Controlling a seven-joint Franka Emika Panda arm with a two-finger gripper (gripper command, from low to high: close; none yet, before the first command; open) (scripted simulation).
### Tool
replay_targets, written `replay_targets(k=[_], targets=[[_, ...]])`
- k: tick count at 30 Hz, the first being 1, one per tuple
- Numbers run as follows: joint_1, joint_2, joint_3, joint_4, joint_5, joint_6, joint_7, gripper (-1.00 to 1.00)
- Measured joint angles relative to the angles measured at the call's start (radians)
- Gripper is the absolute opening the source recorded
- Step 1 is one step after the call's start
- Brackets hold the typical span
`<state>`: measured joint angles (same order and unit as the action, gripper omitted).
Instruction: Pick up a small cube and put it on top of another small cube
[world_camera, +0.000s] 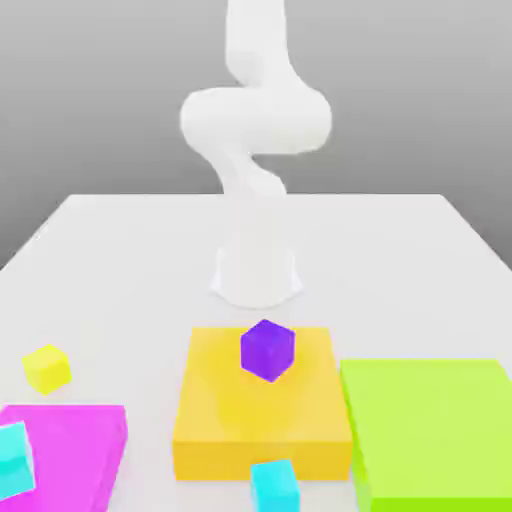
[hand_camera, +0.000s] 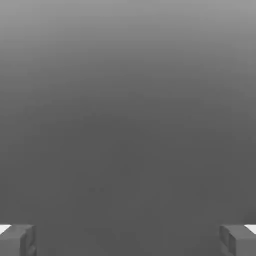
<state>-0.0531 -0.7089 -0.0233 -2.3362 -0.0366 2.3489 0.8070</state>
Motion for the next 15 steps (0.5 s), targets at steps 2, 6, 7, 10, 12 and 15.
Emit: replay_targets(k=[2, 6, 7, 10, 12, 15], targets=[[-0.043, 0.077, -0.025, -0.030, -0.030, 0.041, 0.005, 0.00], [-0.121, 0.221, -0.085, -0.088, -0.075, 0.118, 0.006, 0.00], [-0.139, 0.257, -0.103, -0.102, -0.084, 0.137, 0.005, 0.00], [-0.191, 0.364, -0.160, -0.145, -0.101, 0.195, -0.006, 0.00], [-0.222, 0.436, -0.202, -0.174, -0.103, 0.235, -0.021, 0.00], [-0.266, 0.544, -0.266, -0.218, -0.083, 0.295, -0.058, 0.00]])
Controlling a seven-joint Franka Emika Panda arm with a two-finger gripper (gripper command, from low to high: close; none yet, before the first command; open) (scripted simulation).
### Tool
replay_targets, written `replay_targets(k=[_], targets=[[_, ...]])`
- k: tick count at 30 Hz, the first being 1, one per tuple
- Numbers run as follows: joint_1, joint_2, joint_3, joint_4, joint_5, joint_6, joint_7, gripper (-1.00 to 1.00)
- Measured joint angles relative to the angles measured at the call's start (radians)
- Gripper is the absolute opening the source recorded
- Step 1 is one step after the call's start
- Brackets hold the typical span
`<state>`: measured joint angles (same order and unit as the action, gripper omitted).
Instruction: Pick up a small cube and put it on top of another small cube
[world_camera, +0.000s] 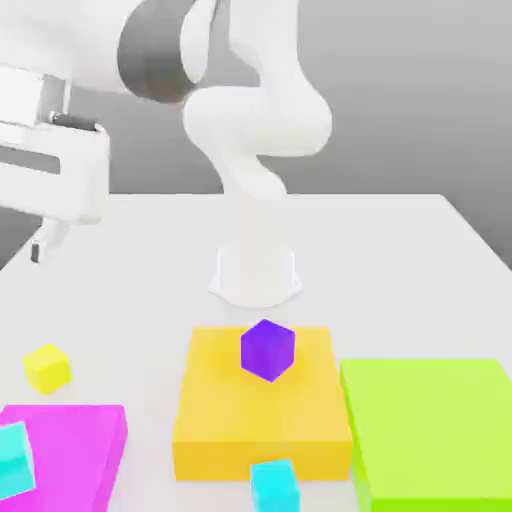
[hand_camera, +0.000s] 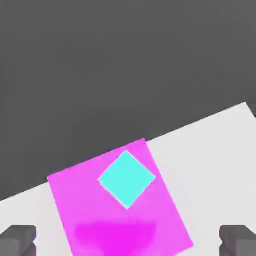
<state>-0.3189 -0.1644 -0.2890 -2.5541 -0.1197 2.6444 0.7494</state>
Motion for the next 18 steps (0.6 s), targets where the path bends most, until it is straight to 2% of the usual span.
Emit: replay_targets(k=[3, 6, 11, 13, 14, 18], targets=[[-0.065, 0.112, -0.053, -0.044, 0.060, 0.061, -0.067, 0.00], [-0.131, 0.228, -0.068, -0.087, 0.169, 0.120, -0.168, 0.00], [-0.247, 0.415, 0.038, -0.090, 0.363, 0.238, -0.325, 0.00], [-0.301, 0.486, 0.102, -0.075, 0.410, 0.293, -0.362, 0.00], [-0.323, 0.514, 0.127, -0.069, 0.427, 0.316, -0.376, -1.00], [-0.323, 0.514, 0.127, -0.069, 0.425, 0.315, -0.374, -1.00]])
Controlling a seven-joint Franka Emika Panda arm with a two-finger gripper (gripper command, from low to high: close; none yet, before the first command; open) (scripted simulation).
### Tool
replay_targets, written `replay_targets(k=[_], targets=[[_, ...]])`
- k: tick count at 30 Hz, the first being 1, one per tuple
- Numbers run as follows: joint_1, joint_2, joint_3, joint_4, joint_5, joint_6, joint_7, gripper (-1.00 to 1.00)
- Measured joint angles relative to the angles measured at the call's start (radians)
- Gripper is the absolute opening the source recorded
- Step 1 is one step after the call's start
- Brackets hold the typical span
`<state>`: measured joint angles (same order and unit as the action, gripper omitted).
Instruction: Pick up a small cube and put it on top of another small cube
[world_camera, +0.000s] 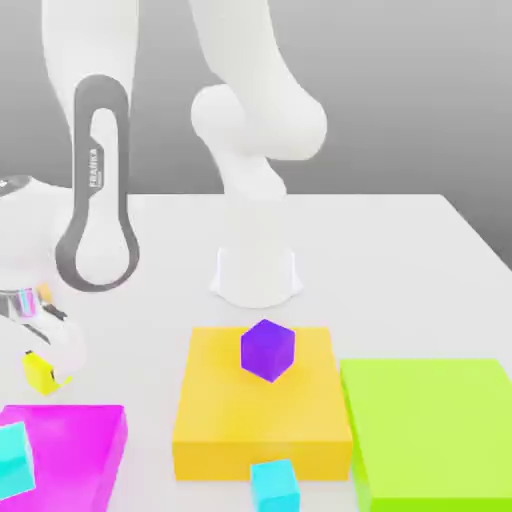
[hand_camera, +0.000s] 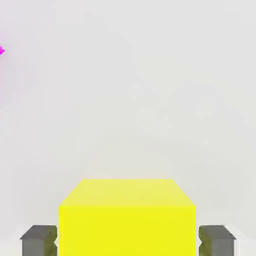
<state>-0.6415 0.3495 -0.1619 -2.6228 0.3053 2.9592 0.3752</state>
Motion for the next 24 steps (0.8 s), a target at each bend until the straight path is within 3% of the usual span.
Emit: replay_targets(k=[4, 8, 11, 17, 24], targets=[[0.008, -0.020, -0.012, -0.005, -0.015, -0.015, 0.012, -1.00], [0.066, -0.154, -0.096, -0.036, -0.133, -0.116, 0.101, -1.00], [0.120, -0.261, -0.098, -0.067, -0.226, -0.185, 0.253, -1.00], [0.250, -0.464, 0.014, -0.138, -0.305, -0.310, 0.616, -1.00], [0.359, -0.690, 0.208, -0.223, -0.251, -0.452, 0.942, -1.00]])
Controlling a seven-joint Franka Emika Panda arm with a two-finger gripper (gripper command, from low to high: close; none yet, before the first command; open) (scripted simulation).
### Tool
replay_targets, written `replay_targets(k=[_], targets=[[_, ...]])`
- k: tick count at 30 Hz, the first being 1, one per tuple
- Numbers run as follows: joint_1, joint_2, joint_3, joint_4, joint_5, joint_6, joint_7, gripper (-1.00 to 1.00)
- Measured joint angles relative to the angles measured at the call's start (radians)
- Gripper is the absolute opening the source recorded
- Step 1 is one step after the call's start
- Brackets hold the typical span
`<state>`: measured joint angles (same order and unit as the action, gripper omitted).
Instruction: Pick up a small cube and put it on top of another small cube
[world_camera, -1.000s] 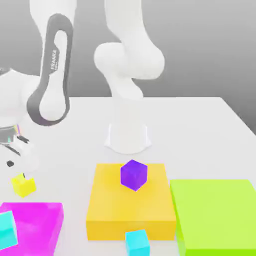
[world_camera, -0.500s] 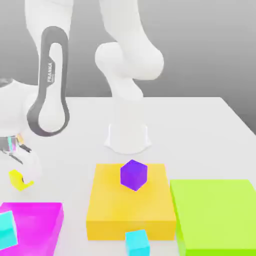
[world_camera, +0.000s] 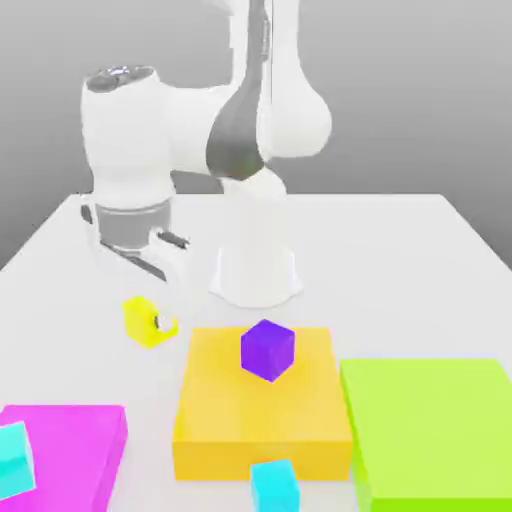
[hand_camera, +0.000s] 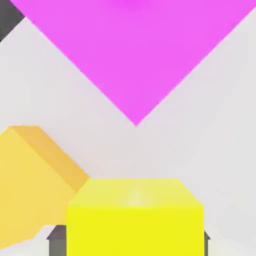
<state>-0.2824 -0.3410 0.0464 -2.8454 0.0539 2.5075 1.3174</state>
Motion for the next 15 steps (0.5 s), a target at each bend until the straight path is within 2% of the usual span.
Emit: replay_targets(k=[6, 12, 13, 15], targets=[[0.124, -0.195, 0.152, -0.071, 0.102, -0.121, 0.239, -1.00], [0.135, -0.047, 0.198, -0.122, 0.119, 0.076, 0.282, -1.00], [0.134, -0.017, 0.201, -0.128, 0.119, 0.113, 0.283, 1.00], [0.134, -0.017, 0.201, -0.128, 0.119, 0.113, 0.283, 1.00]])
